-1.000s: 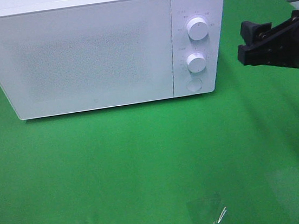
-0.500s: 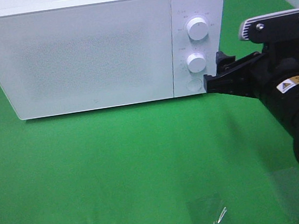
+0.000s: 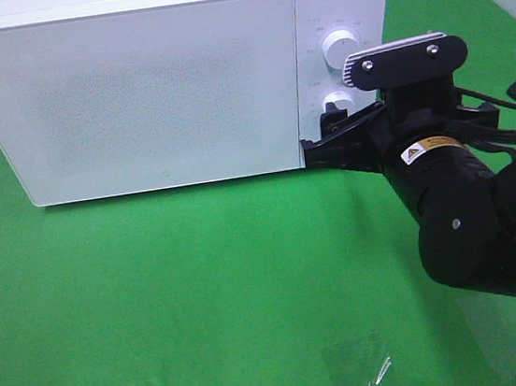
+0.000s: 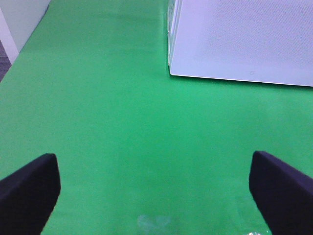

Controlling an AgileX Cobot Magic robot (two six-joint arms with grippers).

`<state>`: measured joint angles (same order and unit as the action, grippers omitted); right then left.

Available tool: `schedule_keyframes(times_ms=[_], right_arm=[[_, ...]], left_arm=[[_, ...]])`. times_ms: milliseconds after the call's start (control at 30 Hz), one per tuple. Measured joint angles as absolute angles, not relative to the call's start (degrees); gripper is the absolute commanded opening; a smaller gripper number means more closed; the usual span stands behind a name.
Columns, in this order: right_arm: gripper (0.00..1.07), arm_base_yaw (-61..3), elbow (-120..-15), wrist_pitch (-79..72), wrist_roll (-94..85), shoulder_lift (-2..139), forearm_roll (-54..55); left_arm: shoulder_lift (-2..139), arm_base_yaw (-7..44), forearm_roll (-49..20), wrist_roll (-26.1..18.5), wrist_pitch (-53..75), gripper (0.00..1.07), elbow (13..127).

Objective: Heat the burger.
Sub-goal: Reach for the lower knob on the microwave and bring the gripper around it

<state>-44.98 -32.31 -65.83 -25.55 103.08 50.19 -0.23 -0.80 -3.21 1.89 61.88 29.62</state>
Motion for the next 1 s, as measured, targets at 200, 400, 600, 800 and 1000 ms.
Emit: schedule_keyframes(times_ms=[200, 400, 600, 800, 1000], right_arm=[[0.76, -44.92, -35.47, -65.95, -25.27, 107.26, 47.84], [0.76, -42.4, -40.16, -65.43, -24.69, 111.84, 44.18], [0.76, -40.91, -42.63, -65.09, -24.58, 114.53, 43.32], [0.76, -39.53, -44.86, -63.94, -24.52, 116.94, 43.2], [0.76, -38.56, -45.55, -63.77, -24.52, 117.4, 42.97]], left_arm=[[-0.23, -0.8, -3.21, 1.89, 61.88, 1.0, 29.62], [-0.23, -0.8, -3.21, 1.89, 61.88, 1.0, 29.62], [-0.23, -0.8, -3.21, 1.89, 61.88, 1.0, 29.62], [-0.23, -0.8, -3.21, 1.89, 61.88, 1.0, 29.62], [-0.23, -0.8, -3.21, 1.89, 61.88, 1.0, 29.62]])
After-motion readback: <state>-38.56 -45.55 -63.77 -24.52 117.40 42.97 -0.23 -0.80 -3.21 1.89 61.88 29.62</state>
